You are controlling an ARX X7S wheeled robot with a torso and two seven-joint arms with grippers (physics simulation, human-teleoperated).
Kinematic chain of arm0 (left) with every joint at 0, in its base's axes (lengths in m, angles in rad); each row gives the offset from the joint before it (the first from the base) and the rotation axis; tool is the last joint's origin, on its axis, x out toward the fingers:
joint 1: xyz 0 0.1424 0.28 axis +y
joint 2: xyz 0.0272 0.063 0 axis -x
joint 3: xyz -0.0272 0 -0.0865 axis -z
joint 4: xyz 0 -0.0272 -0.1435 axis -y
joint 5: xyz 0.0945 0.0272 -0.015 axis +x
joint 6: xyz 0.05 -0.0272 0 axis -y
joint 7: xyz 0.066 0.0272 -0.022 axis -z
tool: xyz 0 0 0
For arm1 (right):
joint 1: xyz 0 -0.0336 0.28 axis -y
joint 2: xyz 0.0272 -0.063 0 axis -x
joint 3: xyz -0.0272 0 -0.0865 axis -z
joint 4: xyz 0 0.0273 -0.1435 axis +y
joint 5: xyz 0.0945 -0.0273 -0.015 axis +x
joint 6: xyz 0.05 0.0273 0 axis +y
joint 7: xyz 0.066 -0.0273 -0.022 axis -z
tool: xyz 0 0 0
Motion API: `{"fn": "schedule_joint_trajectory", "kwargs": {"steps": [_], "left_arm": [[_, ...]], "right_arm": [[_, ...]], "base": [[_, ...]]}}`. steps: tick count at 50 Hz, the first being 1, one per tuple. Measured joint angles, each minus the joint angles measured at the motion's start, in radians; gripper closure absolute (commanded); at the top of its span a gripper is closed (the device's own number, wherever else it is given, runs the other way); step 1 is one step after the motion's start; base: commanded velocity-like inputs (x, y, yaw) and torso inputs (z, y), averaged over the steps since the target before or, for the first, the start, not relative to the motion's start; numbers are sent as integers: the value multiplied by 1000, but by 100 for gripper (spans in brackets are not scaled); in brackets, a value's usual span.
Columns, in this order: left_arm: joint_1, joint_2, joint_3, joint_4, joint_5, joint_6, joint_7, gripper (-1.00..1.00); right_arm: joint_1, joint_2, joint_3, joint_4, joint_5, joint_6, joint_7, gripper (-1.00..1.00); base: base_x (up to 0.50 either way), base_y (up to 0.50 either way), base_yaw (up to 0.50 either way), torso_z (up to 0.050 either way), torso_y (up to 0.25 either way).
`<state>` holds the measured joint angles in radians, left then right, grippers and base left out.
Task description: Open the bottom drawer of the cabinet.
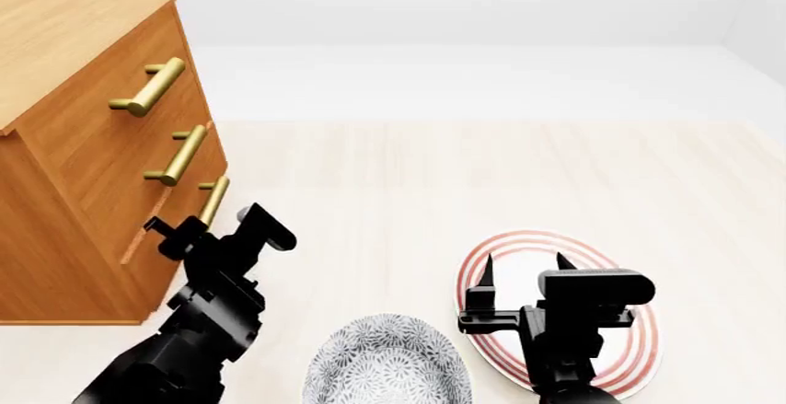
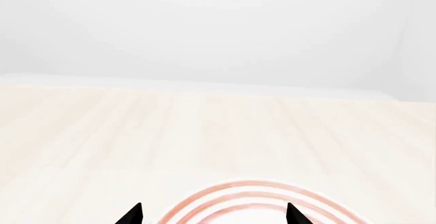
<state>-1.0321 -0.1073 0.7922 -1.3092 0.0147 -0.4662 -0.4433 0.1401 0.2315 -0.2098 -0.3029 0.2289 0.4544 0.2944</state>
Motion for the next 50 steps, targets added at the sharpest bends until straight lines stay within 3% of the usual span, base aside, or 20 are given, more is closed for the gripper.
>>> {"fn": "schedule_joint_trajectory", "kwargs": {"steps": [8, 25, 44, 45, 50], "left_arm": [[25, -6, 18, 117, 2, -96, 7, 100], [114, -39, 74, 598, -78, -376, 60, 100], [136, -28, 89, 741, -68, -506, 30, 100], [137, -30, 90, 750, -64, -512, 29, -100], [146, -44, 96, 819, -50, -552, 26, -100]], "right_arm": [[0, 2, -1, -1, 4, -1, 3, -100], [-4, 7, -2, 10, 10, -16, 7, -100], [-7, 13, -3, 14, 20, -25, 12, -100], [-7, 13, -3, 14, 21, -25, 13, -100], [-7, 15, -4, 15, 23, -26, 14, -100]], "base": [[1, 0, -2, 0, 0], [0, 0, 0, 0, 2], [0, 0, 0, 1, 3], [0, 0, 0, 0, 0], [0, 0, 0, 0, 0]]}}
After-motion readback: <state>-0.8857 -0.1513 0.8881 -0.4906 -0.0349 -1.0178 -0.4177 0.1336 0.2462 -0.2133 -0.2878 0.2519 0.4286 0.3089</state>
